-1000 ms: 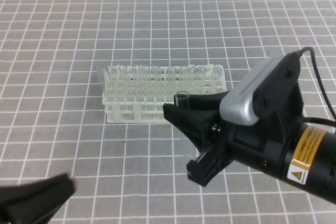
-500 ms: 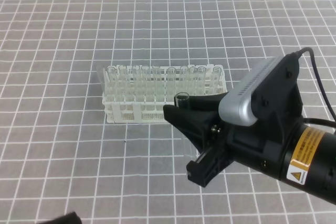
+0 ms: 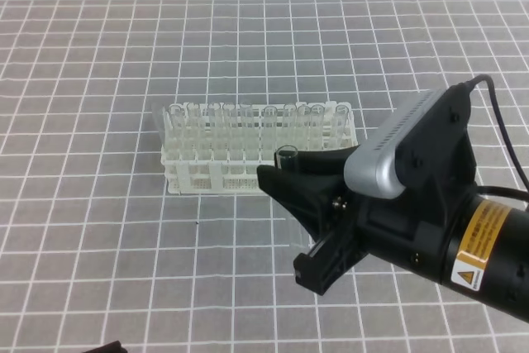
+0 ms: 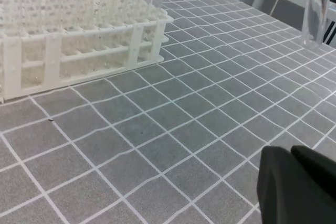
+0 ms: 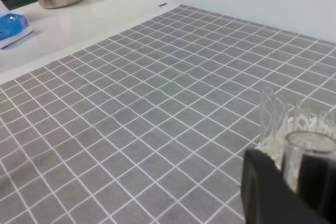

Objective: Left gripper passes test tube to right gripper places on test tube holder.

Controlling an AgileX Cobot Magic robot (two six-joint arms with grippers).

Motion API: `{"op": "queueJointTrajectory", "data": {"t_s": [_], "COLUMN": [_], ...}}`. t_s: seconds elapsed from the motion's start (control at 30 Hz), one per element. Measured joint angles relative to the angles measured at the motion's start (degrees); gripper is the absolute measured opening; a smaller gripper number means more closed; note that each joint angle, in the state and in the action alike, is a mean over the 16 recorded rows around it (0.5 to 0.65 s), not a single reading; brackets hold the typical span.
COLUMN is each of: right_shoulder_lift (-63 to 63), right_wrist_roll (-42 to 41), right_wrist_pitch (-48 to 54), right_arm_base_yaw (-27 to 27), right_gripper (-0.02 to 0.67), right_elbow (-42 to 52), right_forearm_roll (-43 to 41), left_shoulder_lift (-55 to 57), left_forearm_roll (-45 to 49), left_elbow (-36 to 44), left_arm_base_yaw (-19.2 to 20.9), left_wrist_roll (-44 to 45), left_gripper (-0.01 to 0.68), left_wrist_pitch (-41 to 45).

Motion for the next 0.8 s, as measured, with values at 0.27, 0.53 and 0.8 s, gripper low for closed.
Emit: {"op": "queueJointTrajectory", "data": {"t_s": [0.27,0.53,0.8], "right_shoulder_lift": [0.0,0.0,0.0], "right_wrist_roll": [-1.5,-2.7,-2.7], "right_wrist_pitch": [0.0,-0.1,-2.2], "right_arm_base_yaw": [0.0,-2.1,-8.4], "right_gripper": [0.101,0.100,0.100], "right_elbow": [0.0,0.0,0.1], "right_forearm_roll": [0.0,0.7,3.1], "left_shoulder_lift": [0.1,0.1,0.1], "left_forearm_roll": [0.0,0.1,0.1], "left_elbow": [0.1,0.2,0.2], "left_arm_base_yaw": [0.0,0.0,0.0], "left_wrist_roll": [0.0,0.0,0.0], "left_gripper": [-0.001,-0.001,-0.001], "left_wrist_pitch": [0.1,0.1,0.1]}}
